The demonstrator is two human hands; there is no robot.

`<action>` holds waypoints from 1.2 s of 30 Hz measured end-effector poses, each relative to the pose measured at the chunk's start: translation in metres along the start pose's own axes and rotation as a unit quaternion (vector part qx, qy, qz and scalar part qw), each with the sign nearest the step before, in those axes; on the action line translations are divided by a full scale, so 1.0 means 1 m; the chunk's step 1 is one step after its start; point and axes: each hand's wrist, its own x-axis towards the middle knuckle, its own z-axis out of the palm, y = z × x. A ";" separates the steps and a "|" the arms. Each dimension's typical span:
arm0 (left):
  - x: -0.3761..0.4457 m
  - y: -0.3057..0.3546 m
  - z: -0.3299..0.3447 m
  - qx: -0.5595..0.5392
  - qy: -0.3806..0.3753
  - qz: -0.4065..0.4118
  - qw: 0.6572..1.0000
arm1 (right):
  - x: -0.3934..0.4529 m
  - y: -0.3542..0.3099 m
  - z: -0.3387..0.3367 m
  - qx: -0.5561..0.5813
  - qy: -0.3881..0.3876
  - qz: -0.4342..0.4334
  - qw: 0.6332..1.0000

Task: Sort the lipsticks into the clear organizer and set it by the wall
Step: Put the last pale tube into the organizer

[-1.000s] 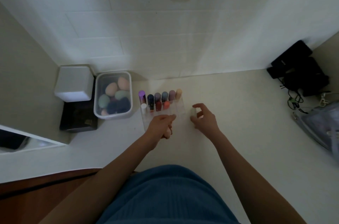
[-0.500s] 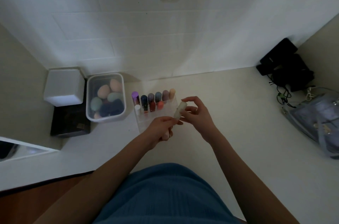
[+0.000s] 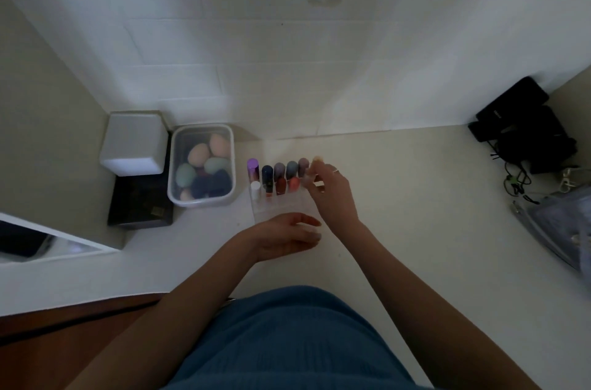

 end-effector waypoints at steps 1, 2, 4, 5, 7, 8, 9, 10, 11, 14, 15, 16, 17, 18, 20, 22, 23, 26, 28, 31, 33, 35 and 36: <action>0.001 -0.001 0.000 -0.018 0.003 0.004 1.000 | 0.000 0.002 0.001 -0.015 -0.004 -0.007 1.000; 0.003 -0.001 -0.001 -0.048 0.004 0.008 0.999 | -0.001 0.004 0.001 -0.021 -0.011 -0.010 1.000; 0.005 -0.002 -0.002 -0.102 0.004 0.012 0.995 | -0.002 0.006 0.000 -0.018 -0.026 -0.001 0.999; 0.006 -0.002 -0.002 -0.113 0.006 0.015 0.994 | -0.003 0.006 -0.001 -0.016 -0.029 0.005 0.999; 0.007 -0.002 -0.002 -0.122 0.020 0.017 0.992 | -0.008 0.007 -0.003 -0.004 -0.006 0.005 1.000; 0.008 -0.002 -0.002 -0.124 0.032 0.015 0.992 | -0.013 0.008 -0.004 0.007 0.022 0.003 1.000; 0.008 -0.002 -0.002 -0.126 0.043 0.013 0.991 | -0.019 0.009 -0.005 0.020 0.052 0.004 0.998; 0.010 -0.001 -0.002 -0.128 0.051 0.011 0.990 | -0.027 0.010 -0.007 0.033 0.072 0.007 0.997; 0.011 -0.001 -0.002 -0.134 0.052 0.012 0.990 | -0.035 0.012 -0.007 0.046 0.072 0.012 0.996; 0.014 0.000 0.000 -0.146 0.022 0.029 0.989 | -0.056 0.016 -0.004 0.056 -0.005 0.015 0.998; 0.015 -0.001 0.002 -0.148 0.013 0.032 0.988 | -0.060 0.016 -0.003 0.049 -0.013 0.011 0.999; 0.016 -0.001 0.004 -0.148 0.009 0.034 0.988 | -0.062 0.018 -0.002 0.047 -0.009 0.011 0.999; 0.016 -0.002 0.005 -0.149 0.007 0.035 0.988 | -0.063 0.019 -0.002 0.049 0.000 0.016 0.999; 0.017 -0.003 0.006 -0.152 0.004 0.036 0.988 | -0.063 0.019 -0.002 0.053 0.007 0.024 0.998; 0.017 -0.002 0.006 -0.157 -0.004 0.042 0.987 | -0.062 0.018 -0.003 0.080 0.011 0.042 0.996; 0.016 0.000 0.007 -0.150 -0.014 0.051 0.987 | -0.057 0.016 -0.005 0.138 0.027 0.070 0.988; 0.015 0.002 0.007 -0.145 -0.014 0.052 0.988 | -0.053 0.013 -0.007 0.164 0.042 0.089 0.982; 0.013 0.001 0.004 -0.147 0.028 0.038 0.988 | -0.036 0.010 -0.016 0.204 0.107 0.116 0.966; 0.010 -0.002 0.000 -0.120 0.059 0.032 0.991 | -0.024 0.009 -0.023 0.197 0.131 0.107 0.966; 0.005 -0.003 -0.004 -0.054 0.111 0.024 0.992 | -0.011 0.013 -0.022 0.150 0.102 0.082 0.980; 0.003 -0.002 -0.003 -0.040 0.129 0.020 0.991 | -0.006 0.018 -0.017 0.125 0.065 0.064 0.988; 0.002 -0.002 -0.002 -0.036 0.138 0.017 0.990 | -0.004 0.023 -0.013 0.088 0.037 0.046 0.994; 0.002 -0.002 -0.001 -0.032 0.143 0.016 0.989 | -0.004 0.025 -0.012 0.064 0.029 0.038 0.997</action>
